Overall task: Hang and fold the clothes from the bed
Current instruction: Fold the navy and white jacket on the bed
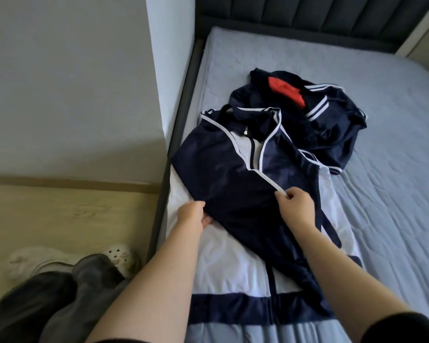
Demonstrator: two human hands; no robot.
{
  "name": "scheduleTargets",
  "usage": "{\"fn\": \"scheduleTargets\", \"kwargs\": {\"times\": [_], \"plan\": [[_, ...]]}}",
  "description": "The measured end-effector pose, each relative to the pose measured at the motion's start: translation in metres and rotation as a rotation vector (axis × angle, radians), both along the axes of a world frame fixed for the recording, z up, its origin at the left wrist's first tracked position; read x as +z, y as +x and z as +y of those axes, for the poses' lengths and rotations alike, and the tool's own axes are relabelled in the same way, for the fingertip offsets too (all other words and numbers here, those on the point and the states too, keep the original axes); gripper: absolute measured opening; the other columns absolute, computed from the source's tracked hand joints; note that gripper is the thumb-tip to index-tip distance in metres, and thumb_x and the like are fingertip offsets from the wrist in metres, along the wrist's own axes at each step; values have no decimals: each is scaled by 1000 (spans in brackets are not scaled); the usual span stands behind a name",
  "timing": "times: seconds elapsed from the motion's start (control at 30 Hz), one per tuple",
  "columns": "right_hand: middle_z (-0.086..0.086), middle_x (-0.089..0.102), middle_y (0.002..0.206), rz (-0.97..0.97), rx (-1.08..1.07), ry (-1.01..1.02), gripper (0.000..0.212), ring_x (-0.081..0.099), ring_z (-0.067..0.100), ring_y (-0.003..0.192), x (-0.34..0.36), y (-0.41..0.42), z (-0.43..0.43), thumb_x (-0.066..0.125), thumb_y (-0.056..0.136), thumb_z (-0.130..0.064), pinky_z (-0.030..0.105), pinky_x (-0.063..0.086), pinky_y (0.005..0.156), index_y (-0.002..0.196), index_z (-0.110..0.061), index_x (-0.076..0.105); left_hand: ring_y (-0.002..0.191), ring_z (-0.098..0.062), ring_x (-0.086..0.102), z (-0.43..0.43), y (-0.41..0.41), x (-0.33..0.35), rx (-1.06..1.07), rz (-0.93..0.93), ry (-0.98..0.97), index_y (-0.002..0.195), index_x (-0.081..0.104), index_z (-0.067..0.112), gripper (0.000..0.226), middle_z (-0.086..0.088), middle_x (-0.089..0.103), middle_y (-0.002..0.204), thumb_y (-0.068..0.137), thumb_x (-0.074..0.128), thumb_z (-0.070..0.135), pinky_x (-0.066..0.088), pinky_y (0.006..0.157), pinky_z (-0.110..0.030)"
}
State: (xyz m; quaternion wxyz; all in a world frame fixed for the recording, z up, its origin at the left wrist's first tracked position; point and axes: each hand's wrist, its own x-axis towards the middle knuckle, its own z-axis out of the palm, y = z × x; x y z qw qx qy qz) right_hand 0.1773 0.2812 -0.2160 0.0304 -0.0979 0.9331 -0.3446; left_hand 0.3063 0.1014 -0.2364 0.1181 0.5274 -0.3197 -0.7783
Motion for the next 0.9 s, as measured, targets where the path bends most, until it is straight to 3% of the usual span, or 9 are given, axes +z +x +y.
{"fn": "scheduleTargets", "kwargs": {"times": [0.07, 0.17, 0.27, 0.33, 0.43, 0.53, 0.7, 0.83, 0.9], "plan": [[-4, 59, 69, -21, 7, 87, 27, 55, 22, 70, 1, 3, 13, 60, 88, -36, 29, 34, 53, 74, -14, 53, 97, -29, 61, 11, 10, 2, -4, -19, -188, 116, 53, 13, 30, -10, 61, 114, 90, 47, -1, 50, 82, -39], [1, 60, 92, -78, 44, 217, 38, 55, 26, 91, 1, 5, 37, 55, 90, -49, 34, 42, 72, 100, -12, 56, 116, -23, 53, 33, 26, 9, -171, -306, -986, 132, 47, 15, 51, -3, 52, 130, 83, 53, 4, 45, 90, -35], [-1, 56, 71, -117, 31, 286, 47, 56, 24, 74, 3, 9, 65, 48, 90, -57, 32, 35, 56, 76, -12, 50, 135, -23, 33, 66, 30, 18, -664, -170, -1630, 142, 40, 16, 55, -3, 40, 145, 89, 53, 13, 29, 111, -36], [0, 53, 60, -148, 62, 383, 53, 53, 21, 60, 2, 16, 84, 47, 89, -60, 30, 31, 48, 64, -13, 43, 144, -20, 17, 92, 30, 13, -1088, -121, -1790, 147, 33, 20, 54, -1, 29, 154, 95, 47, 23, 13, 117, -38], [-3, 56, 71, -172, 138, 511, 37, 53, 20, 71, -1, 31, 107, 56, 86, -51, 30, 35, 56, 75, -16, 51, 147, -20, -2, 120, 38, -4, -1443, -218, -1640, 151, 22, 23, 56, 0, 7, 160, 99, 40, 35, 6, 119, -42], [-3, 54, 77, -135, 137, 361, 14, 54, 24, 80, 1, 39, 117, 60, 85, -22, 30, 35, 62, 76, -18, 50, 147, -22, -6, 124, 46, -9, -1519, -228, -1563, 152, 18, 23, 60, 0, -1, 161, 98, 44, 33, 5, 119, -41], [6, 54, 84, -67, 55, 405, 13, 53, 30, 81, 20, 46, 109, 51, 93, -21, 33, 38, 66, 92, -9, 51, 141, -12, 28, 107, 53, 4, -1125, -61, -1117, 135, 52, 17, 41, 2, 33, 153, 95, 48, 13, 20, 111, -19], [9, 57, 86, -10, 127, 567, 15, 48, 29, 74, 53, 54, 84, 53, 89, -21, 31, 35, 64, 83, -10, 46, 109, -10, 57, 84, 57, 25, -886, -42, -817, 121, 63, 17, 30, 1, 63, 123, 94, 52, 12, 42, 92, -20], [3, 57, 76, -32, 224, 470, 21, 52, 26, 69, 70, 63, 64, 60, 85, -27, 29, 37, 59, 77, -11, 49, 96, -10, 63, 66, 62, 34, -848, -61, -578, 113, 65, 21, 22, 3, 67, 112, 94, 54, 22, 46, 76, -22]]}}
